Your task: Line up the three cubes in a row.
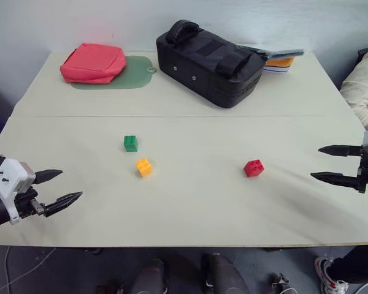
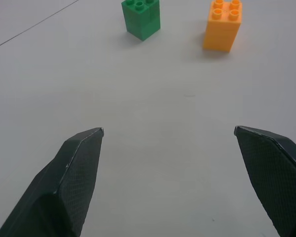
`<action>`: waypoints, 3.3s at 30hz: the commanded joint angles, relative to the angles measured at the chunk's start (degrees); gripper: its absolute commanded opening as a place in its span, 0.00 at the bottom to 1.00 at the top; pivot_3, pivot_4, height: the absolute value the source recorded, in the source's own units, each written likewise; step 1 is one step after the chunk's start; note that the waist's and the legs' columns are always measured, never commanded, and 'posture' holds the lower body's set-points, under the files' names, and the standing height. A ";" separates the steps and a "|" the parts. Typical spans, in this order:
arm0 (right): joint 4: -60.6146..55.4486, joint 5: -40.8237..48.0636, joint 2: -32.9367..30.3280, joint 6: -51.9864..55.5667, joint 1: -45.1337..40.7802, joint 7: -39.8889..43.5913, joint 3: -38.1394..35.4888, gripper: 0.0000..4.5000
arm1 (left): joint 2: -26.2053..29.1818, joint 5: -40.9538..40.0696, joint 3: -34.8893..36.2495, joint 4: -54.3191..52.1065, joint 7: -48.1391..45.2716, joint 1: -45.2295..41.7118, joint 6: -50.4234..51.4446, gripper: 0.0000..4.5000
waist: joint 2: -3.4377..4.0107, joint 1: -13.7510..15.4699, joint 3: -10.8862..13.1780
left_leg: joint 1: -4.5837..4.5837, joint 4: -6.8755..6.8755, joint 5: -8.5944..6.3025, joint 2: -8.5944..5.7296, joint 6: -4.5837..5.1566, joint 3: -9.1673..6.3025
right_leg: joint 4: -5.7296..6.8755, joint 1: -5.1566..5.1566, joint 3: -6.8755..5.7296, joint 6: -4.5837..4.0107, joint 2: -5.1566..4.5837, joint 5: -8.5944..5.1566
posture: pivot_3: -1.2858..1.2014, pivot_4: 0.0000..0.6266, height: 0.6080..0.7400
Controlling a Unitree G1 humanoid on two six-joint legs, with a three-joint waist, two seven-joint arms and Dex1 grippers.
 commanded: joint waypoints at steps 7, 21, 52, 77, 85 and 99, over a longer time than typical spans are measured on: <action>-2.12 -0.69 -0.61 -0.26 -0.13 -0.93 -0.46 1.00 | 0.51 0.77 0.83 -0.11 1.87 -0.11 0.07 0.99 | 0.01 0.01 0.00 | 0.00 0.01 -0.01 0.00 0.02 0.00 | 0.01 0.00 0.00 0.00 0.00 0.00 | 0.52 0.24 1.00; -3.02 -5.50 2.62 -2.07 -11.00 1.03 9.67 1.00 | 3.77 -4.86 -10.26 -8.08 -2.84 -12.21 4.04 0.99 | 0.02 -0.04 -0.01 | -0.01 0.09 0.09 -0.01 -0.15 0.01 | 0.09 -0.01 0.01 0.01 0.02 0.01 | 0.52 0.24 1.00; 32.50 -18.41 18.06 -37.28 -36.33 7.55 35.22 0.71 | 4.03 -7.84 -33.25 -8.85 -14.61 -41.90 8.69 1.00 | 0.05 -0.02 0.03 | -0.39 0.94 0.05 0.00 -0.05 0.08 | 0.78 -0.15 0.03 0.09 0.20 0.04 | 0.52 0.24 1.00; -46.38 -9.30 5.67 10.17 3.63 -18.29 28.16 0.33 | -1.51 -7.57 -39.75 -12.75 -18.38 -43.21 4.71 1.00 | 0.06 1.37 0.03 | -0.33 1.03 0.05 -0.02 -0.07 -0.03 | 0.57 -0.04 0.04 0.09 0.18 0.04 | 0.52 0.24 1.00; -51.11 -6.87 7.02 13.35 6.15 -18.52 26.16 0.33 | -1.40 -6.20 -39.97 -11.99 -18.67 -42.32 3.20 1.00 | 0.05 1.60 0.03 | -0.35 1.00 0.05 -0.02 -0.03 -0.04 | 0.55 -0.04 0.03 0.09 0.18 0.04 | 0.52 0.24 1.00; -43.84 -11.22 8.94 8.01 4.55 -15.62 28.66 0.50 | -2.84 -6.79 -39.90 -11.65 -16.83 -42.71 5.13 1.00 | 0.04 1.51 0.03 | -0.34 1.01 0.05 -0.01 -0.01 -0.04 | 0.58 -0.04 0.03 0.09 0.21 0.04 | 0.52 0.24 1.00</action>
